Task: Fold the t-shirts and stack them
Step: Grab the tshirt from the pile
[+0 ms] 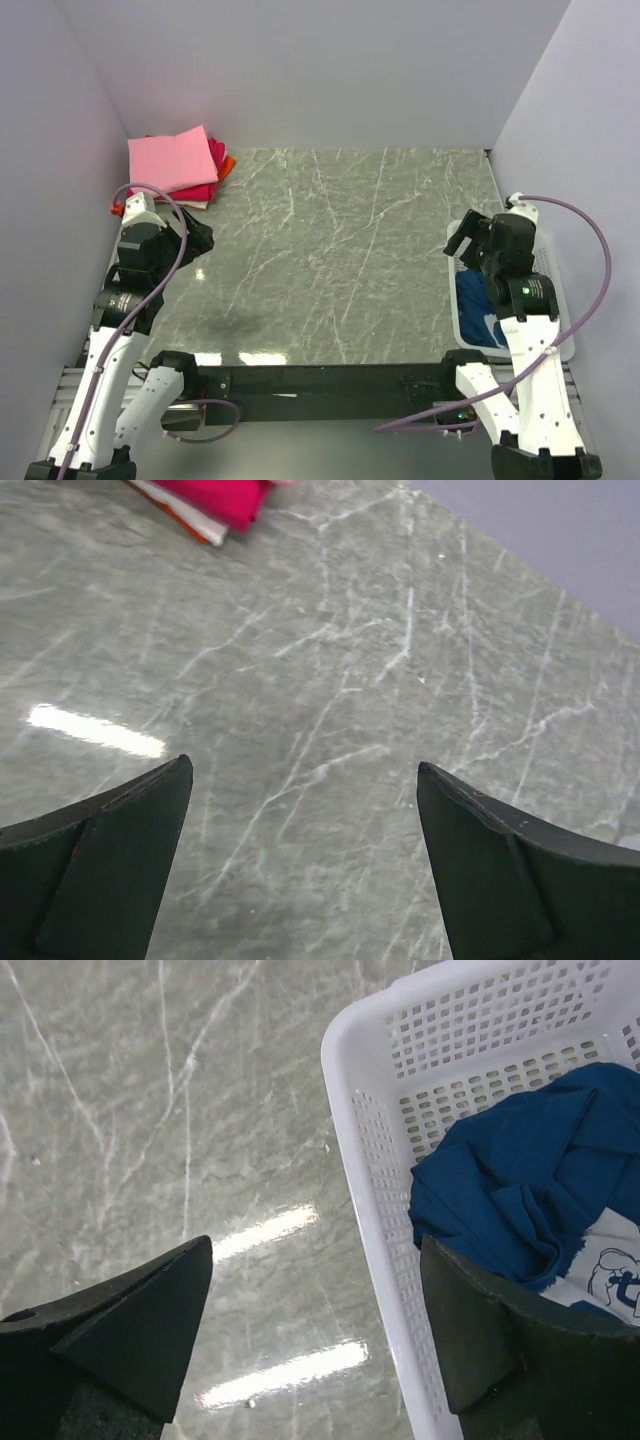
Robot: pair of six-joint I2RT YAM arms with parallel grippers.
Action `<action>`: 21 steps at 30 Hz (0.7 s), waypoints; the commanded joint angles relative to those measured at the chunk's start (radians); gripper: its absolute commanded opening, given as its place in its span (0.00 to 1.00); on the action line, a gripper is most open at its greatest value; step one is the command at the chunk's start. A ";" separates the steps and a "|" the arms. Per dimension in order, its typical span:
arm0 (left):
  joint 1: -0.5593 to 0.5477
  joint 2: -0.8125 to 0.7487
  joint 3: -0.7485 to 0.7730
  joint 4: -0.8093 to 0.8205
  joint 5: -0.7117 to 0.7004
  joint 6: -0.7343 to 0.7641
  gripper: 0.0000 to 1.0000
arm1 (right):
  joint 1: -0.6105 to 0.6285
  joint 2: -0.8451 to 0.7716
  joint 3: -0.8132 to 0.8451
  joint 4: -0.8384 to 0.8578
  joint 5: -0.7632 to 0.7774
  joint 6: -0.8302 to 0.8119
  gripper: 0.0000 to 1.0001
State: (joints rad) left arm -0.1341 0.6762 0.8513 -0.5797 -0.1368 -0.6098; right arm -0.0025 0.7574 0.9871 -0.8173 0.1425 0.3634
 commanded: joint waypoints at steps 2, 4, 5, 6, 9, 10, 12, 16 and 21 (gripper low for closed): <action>-0.010 -0.035 0.078 -0.101 -0.119 0.025 0.99 | -0.002 -0.065 0.010 0.013 0.054 0.081 0.91; -0.013 -0.050 0.069 -0.111 -0.116 0.016 0.99 | -0.002 -0.111 -0.005 0.026 0.090 0.101 0.91; -0.013 -0.056 0.063 -0.108 -0.104 0.006 0.99 | -0.002 -0.144 -0.013 0.026 0.110 0.121 0.91; -0.013 -0.070 0.045 -0.097 -0.077 -0.010 1.00 | -0.002 -0.167 -0.019 0.021 0.138 0.147 0.91; -0.015 -0.084 0.026 -0.089 -0.037 -0.036 1.00 | -0.002 -0.184 -0.007 -0.035 0.176 0.173 0.91; -0.015 -0.081 0.022 -0.092 -0.040 -0.047 1.00 | -0.002 -0.182 0.011 -0.058 0.195 0.180 0.92; -0.016 -0.069 0.025 -0.098 -0.041 -0.061 0.99 | -0.002 -0.162 0.030 -0.142 0.274 0.204 0.92; -0.042 -0.064 0.028 -0.085 -0.090 -0.048 0.99 | -0.002 -0.103 0.070 -0.307 0.477 0.353 0.98; -0.076 -0.060 0.034 -0.066 -0.126 0.005 0.99 | -0.001 0.005 0.035 -0.344 0.443 0.362 1.00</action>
State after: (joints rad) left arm -0.1955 0.6144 0.8787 -0.6777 -0.2291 -0.6403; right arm -0.0032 0.6971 1.0168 -1.0779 0.5034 0.6514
